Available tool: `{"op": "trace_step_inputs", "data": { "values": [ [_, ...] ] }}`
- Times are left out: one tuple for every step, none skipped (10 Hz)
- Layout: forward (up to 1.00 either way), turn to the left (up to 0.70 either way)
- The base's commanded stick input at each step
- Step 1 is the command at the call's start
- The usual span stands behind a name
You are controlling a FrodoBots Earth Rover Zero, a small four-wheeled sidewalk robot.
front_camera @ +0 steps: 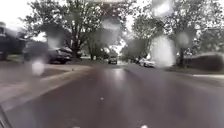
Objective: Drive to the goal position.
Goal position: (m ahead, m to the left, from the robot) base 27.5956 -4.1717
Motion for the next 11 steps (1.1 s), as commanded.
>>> {"op": "trace_step_inputs", "data": {
  "values": [
    [0.70, 0.00],
    [0.70, 0.00],
    [0.70, 0.00],
    [0.70, 0.00],
    [0.70, 0.00],
    [0.70, 0.00],
    [0.70, 0.00],
    [0.70, 0.00],
    [0.70, 0.00],
    [0.70, 0.00],
    [0.70, 0.00]
  ]
}}
